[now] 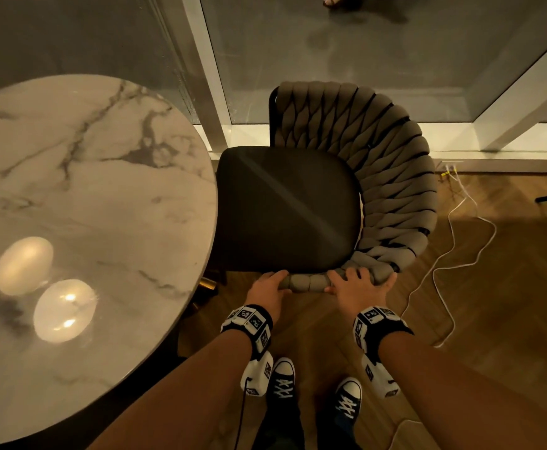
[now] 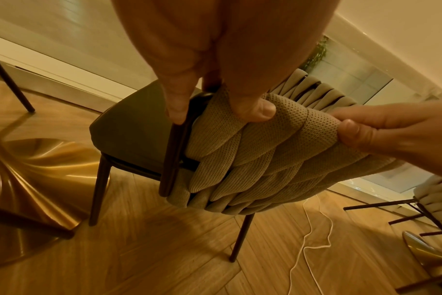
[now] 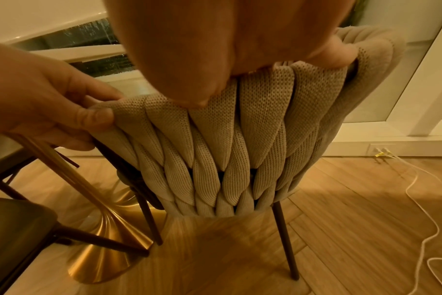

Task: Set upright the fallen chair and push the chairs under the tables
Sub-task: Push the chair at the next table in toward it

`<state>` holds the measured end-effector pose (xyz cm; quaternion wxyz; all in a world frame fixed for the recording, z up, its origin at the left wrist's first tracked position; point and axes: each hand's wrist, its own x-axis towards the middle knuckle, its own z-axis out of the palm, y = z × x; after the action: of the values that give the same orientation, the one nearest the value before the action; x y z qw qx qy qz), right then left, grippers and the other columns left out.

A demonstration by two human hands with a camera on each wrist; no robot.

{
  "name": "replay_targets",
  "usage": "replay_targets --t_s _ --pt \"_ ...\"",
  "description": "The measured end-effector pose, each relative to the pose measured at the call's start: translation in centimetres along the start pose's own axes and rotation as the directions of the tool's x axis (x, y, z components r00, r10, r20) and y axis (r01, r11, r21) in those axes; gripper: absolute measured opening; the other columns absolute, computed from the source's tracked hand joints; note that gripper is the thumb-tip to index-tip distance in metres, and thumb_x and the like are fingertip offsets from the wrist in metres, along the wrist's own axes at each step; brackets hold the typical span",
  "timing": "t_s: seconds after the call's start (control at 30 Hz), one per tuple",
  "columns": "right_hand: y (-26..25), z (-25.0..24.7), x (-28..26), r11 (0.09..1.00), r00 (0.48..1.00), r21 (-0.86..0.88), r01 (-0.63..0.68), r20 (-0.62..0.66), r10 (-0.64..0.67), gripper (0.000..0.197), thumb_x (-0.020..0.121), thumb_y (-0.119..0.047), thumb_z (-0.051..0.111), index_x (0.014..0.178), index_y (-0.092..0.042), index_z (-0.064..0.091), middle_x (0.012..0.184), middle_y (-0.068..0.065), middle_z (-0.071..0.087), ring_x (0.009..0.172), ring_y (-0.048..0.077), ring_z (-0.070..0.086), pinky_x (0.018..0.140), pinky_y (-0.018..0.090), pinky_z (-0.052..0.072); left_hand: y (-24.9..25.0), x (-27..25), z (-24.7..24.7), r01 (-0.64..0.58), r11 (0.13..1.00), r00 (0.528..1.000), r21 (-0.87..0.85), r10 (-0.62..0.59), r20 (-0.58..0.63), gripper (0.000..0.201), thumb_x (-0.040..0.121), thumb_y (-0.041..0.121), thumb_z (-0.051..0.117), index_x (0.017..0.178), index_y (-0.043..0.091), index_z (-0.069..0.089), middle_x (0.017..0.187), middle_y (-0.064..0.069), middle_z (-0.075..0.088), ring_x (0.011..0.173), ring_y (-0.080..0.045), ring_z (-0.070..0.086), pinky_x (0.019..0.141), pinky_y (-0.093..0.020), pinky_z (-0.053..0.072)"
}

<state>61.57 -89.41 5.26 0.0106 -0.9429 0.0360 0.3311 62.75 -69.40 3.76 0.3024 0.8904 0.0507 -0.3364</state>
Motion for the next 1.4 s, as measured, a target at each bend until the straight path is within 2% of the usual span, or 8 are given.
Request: replay_targets --t_s 0.13,0.3,0.4,0.57,0.83,1.03,1.2,1.4 --pt "0.1 -0.9 1.0 1.0 1.0 0.012 -0.011 0.016 0.01 0.04 0.102 -0.05 0.029 0.141 -0.044 0.029 0.151 0.007 0.037 0.142 0.033 0.024 0.101 0.086 -0.002 0.5 0.8 -0.3 0.003 1.0 1.0 0.018 -0.002 -0.018 0.048 0.1 0.029 0.055 0.147 0.028 0.044 0.143 -0.011 0.05 0.13 -0.031 0.05 0.109 -0.045 0.046" --pt "0.4 -1.6 1.6 1.0 1.0 0.014 -0.002 0.031 0.002 0.039 0.102 -0.047 0.031 0.141 -0.046 0.028 0.155 0.006 0.032 0.145 0.035 0.019 0.1 0.087 -0.003 0.7 1.4 -0.1 0.007 0.997 1.0 0.079 -0.005 -0.025 0.042 0.1 0.038 0.051 0.141 0.034 0.042 0.139 -0.01 0.048 0.123 -0.035 0.052 0.102 -0.053 0.051" --pt "0.5 -1.6 1.4 1.0 1.0 0.005 0.01 0.026 -0.01 0.039 0.102 -0.042 0.035 0.141 -0.045 0.028 0.154 0.007 0.032 0.144 0.035 0.019 0.1 0.088 -0.002 0.8 1.3 0.3 0.015 0.994 0.999 0.112 -0.012 -0.034 0.037 0.101 0.038 0.048 0.137 0.034 0.04 0.138 -0.011 0.045 0.124 -0.038 0.049 0.099 -0.054 0.051" --pt "0.8 -1.8 1.2 0.999 0.999 0.011 0.043 0.025 -0.044 0.04 0.101 -0.036 0.041 0.139 -0.044 0.03 0.152 0.007 0.033 0.143 0.036 0.021 0.097 0.089 -0.001 1.2 1.0 0.5 0.019 0.994 0.999 0.108 -0.014 -0.047 0.036 0.102 0.036 0.046 0.138 0.032 0.039 0.141 -0.012 0.042 0.13 -0.04 0.044 0.101 -0.053 0.05" --pt "1.1 -1.3 0.3 0.998 0.999 0.019 0.052 0.009 -0.052 0.036 0.101 -0.043 0.037 0.138 -0.042 0.035 0.15 0.005 0.038 0.142 0.034 0.022 0.099 0.088 0.001 1.1 0.0 1.0 0.013 0.991 1.0 0.131 -0.009 -0.03 0.028 0.102 0.035 0.047 0.13 0.029 0.044 0.139 -0.014 0.044 0.127 -0.043 0.046 0.098 -0.053 0.051" --pt "1.0 -1.5 -0.5 0.999 0.999 -0.027 0.047 0.015 -0.047 0.042 0.102 -0.037 0.035 0.143 -0.04 0.032 0.152 0.007 0.036 0.144 0.033 0.02 0.102 0.086 0.003 0.6 -0.4 1.5 0.014 0.991 1.0 0.13 -0.011 -0.022 0.037 0.103 0.036 0.044 0.14 0.033 0.039 0.147 -0.014 0.038 0.127 -0.041 0.045 0.101 -0.054 0.049" --pt "0.8 -1.9 -0.8 0.999 0.999 -0.034 0.037 0.025 -0.037 0.043 0.102 -0.033 0.036 0.144 -0.04 0.031 0.152 0.007 0.035 0.145 0.033 0.02 0.103 0.086 0.003 0.5 -0.3 1.6 0.015 0.993 1.0 0.118 -0.013 -0.02 0.039 0.104 0.035 0.045 0.142 0.033 0.039 0.152 -0.015 0.036 0.131 -0.041 0.044 0.104 -0.054 0.047" --pt "0.5 -1.8 -0.9 0.999 0.998 -0.02 0.046 0.046 -0.045 0.041 0.102 -0.035 0.039 0.142 -0.04 0.033 0.151 0.007 0.037 0.145 0.033 0.019 0.102 0.087 0.002 0.1 -0.4 1.4 0.014 0.993 1.0 0.12 -0.013 -0.005 0.039 0.103 0.035 0.046 0.142 0.032 0.04 0.149 -0.015 0.039 0.13 -0.04 0.046 0.104 -0.054 0.048"
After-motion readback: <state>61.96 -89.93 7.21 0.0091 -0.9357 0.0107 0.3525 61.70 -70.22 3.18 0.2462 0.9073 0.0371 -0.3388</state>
